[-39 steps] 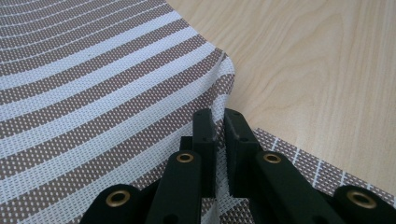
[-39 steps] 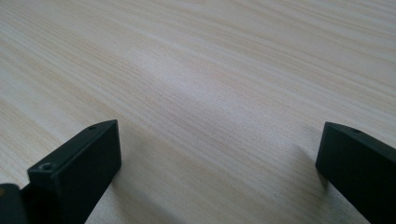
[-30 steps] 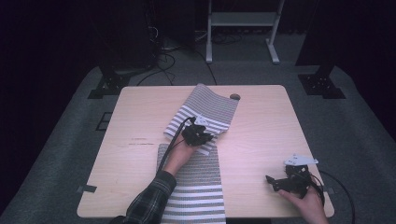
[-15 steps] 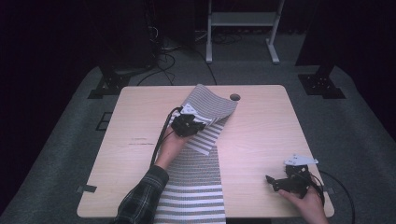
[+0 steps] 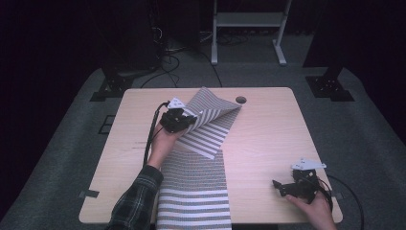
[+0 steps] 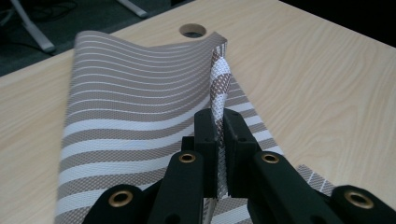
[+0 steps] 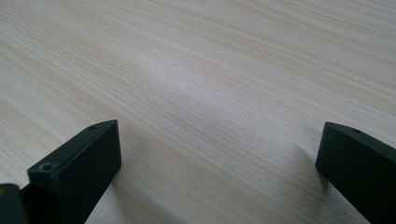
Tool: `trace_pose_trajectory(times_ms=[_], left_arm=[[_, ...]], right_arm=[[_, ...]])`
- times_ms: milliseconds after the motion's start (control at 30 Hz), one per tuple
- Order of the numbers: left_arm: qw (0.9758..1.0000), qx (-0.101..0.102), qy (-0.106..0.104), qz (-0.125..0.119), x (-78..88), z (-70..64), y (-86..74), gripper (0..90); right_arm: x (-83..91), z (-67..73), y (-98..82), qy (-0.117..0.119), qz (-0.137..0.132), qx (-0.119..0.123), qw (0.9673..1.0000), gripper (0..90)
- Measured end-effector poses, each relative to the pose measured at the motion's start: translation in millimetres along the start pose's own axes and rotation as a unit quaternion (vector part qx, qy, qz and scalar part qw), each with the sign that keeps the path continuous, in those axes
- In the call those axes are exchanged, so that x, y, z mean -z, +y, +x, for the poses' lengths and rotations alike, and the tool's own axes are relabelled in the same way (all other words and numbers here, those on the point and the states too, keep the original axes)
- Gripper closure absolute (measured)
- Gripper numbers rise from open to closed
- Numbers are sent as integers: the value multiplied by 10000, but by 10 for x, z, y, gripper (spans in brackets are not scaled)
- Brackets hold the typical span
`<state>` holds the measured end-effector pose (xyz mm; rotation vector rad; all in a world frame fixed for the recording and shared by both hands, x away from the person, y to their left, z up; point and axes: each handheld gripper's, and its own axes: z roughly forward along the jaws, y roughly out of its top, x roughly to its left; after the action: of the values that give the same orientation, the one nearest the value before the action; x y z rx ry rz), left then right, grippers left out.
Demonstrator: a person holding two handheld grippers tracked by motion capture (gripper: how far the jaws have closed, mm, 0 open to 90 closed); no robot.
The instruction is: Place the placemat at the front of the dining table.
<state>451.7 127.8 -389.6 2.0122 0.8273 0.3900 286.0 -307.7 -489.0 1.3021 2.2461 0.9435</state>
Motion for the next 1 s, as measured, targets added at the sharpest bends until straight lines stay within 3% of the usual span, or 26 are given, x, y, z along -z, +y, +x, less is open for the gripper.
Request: trace_pose_trajectory(times_ms=[533,1000], left_arm=[[9974,419,534,-247,396,407,-105,863],[9909,809,1011,-367,688,722,-255,863]], right_arm=[[-1,0,0,-3,-3,2,10000,0],[0,0,0,-2,-2,1,10000,0]])
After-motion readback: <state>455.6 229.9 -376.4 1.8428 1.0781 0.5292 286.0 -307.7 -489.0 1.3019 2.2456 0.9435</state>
